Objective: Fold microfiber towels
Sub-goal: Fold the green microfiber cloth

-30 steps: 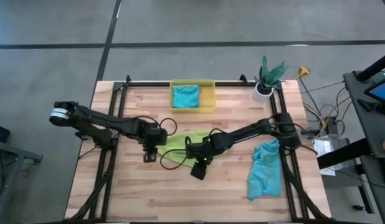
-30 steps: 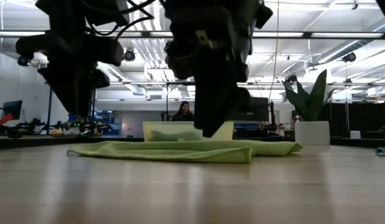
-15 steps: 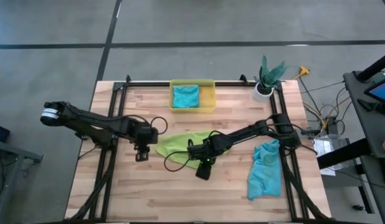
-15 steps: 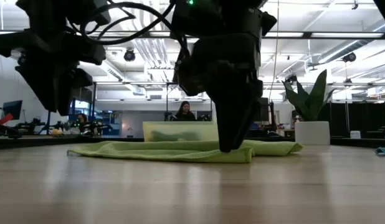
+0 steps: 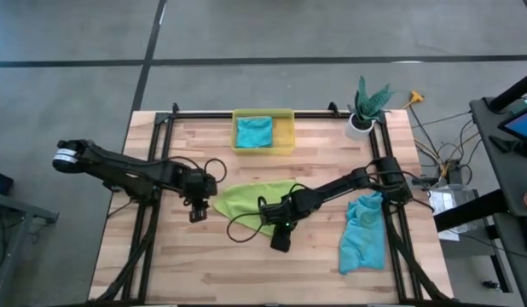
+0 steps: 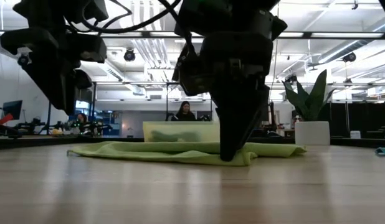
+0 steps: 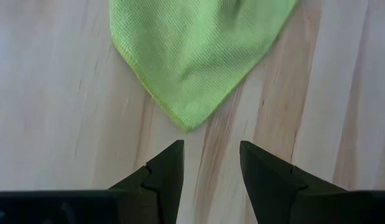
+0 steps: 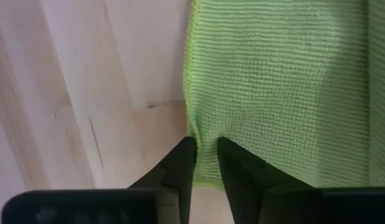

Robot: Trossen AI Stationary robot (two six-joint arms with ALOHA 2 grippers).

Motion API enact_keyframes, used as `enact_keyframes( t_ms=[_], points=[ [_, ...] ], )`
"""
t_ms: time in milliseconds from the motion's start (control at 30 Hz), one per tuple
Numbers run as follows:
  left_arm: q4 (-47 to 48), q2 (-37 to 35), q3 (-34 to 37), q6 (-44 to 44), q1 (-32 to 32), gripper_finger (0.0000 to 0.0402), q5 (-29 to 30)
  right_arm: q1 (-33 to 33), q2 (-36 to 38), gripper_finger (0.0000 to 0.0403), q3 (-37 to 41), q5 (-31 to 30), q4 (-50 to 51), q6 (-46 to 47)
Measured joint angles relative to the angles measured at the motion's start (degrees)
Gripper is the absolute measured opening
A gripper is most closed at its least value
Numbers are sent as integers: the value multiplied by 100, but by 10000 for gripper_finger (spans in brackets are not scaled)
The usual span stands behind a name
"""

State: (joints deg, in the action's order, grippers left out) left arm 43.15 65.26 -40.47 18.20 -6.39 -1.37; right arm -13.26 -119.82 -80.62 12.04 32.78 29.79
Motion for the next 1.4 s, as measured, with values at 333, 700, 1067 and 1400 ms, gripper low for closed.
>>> enact_keyframes(
  t_ms=[333, 700, 1067, 1400],
  points=[
    [-130, 96, -15, -19, -2, 141, -114, -2, 435, 10, -278, -365, 154, 126],
    [-804, -455, -625, -103, -2, 141, -122, 13, 2189, 9, -658, -1958, 997, 82],
    [-1183, -1074, -960, 36, -9, 141, -105, 241, 2325, 9, -672, -1979, 1589, -147],
    [-3083, -206, -936, 208, -11, 141, -120, 676, 2294, 9, -723, -1935, 990, -349]
  ],
)
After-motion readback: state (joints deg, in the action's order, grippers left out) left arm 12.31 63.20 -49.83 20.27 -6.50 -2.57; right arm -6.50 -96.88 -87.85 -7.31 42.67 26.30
